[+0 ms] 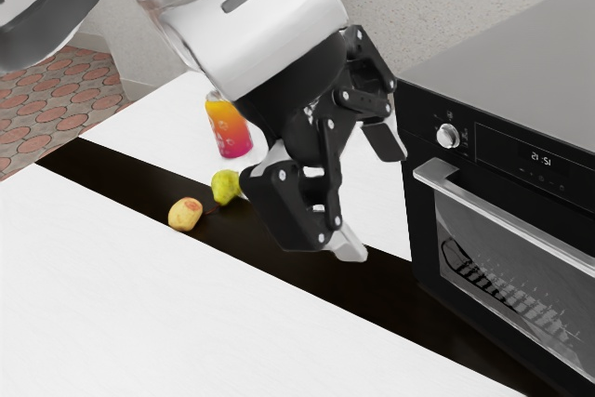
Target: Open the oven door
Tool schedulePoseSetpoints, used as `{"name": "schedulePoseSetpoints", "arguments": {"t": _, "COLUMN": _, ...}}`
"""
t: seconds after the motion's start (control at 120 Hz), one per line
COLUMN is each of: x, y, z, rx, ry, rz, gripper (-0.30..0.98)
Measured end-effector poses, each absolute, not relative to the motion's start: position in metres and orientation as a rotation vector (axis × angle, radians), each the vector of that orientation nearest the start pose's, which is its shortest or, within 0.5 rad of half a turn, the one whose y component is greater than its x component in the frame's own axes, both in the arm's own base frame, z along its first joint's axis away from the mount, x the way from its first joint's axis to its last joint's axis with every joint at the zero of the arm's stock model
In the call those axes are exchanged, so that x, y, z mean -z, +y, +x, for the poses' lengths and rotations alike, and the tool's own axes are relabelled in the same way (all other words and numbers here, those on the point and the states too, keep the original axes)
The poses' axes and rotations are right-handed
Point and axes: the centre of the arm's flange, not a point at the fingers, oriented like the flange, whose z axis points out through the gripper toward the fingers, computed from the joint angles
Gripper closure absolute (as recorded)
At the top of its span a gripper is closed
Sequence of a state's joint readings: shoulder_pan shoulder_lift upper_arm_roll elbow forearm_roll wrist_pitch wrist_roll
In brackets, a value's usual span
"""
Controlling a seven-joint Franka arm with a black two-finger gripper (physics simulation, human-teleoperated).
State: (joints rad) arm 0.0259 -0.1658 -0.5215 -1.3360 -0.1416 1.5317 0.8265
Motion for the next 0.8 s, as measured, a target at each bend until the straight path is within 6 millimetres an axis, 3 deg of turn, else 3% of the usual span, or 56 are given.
{"name": "schedulePoseSetpoints", "arguments": {"t": 0.183, "x": -0.792, "y": -0.276, "z": 0.421, "rx": 0.568, "ry": 2.323, "rz": -2.027, "gripper": 0.00}}
{"name": "schedulePoseSetpoints", "arguments": {"t": 0.358, "x": -0.751, "y": -0.275, "z": 0.453, "rx": 0.503, "ry": 2.551, "rz": -1.772, "gripper": 0.00}}
{"name": "schedulePoseSetpoints", "arguments": {"t": 0.542, "x": -0.716, "y": -0.281, "z": 0.463, "rx": 0.465, "ry": 2.683, "rz": -1.549, "gripper": 0.00}}
{"name": "schedulePoseSetpoints", "arguments": {"t": 0.8, "x": -0.704, "y": -0.272, "z": 0.489, "rx": 0.505, "ry": 2.698, "rz": -1.394, "gripper": 0.00}}
